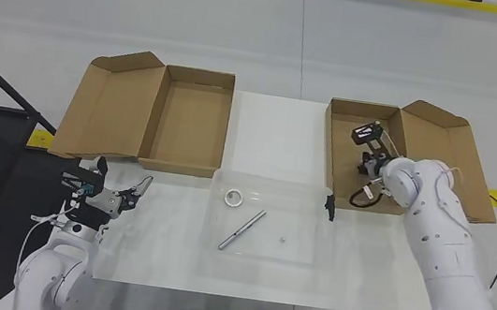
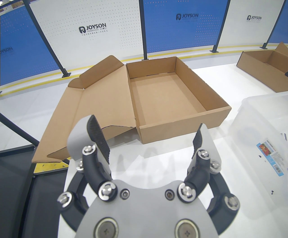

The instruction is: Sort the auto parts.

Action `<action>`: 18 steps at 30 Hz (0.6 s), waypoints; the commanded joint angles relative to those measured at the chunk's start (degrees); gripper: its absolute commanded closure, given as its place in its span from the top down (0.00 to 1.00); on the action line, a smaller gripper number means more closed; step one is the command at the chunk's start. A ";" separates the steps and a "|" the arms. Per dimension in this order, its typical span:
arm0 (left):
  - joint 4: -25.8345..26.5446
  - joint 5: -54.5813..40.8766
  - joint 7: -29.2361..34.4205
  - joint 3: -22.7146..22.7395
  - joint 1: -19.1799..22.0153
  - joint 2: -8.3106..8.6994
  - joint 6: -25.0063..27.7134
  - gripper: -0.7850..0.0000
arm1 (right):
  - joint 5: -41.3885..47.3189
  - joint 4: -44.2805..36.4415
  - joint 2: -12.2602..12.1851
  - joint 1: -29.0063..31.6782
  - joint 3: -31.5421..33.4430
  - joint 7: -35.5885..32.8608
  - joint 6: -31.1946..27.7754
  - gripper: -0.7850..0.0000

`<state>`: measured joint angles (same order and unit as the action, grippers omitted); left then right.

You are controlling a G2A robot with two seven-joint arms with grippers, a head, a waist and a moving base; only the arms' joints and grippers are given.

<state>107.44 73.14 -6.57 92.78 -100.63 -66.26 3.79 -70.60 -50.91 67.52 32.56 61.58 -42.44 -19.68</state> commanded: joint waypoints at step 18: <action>0.00 0.00 0.00 0.00 0.00 0.00 0.00 1.00 | 1.43 -49.10 -5.87 23.03 16.49 -5.17 -13.33 0.98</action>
<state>107.44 73.14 -6.57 92.78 -100.63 -66.26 3.79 -69.49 -94.31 61.95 52.65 77.25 -46.82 -31.31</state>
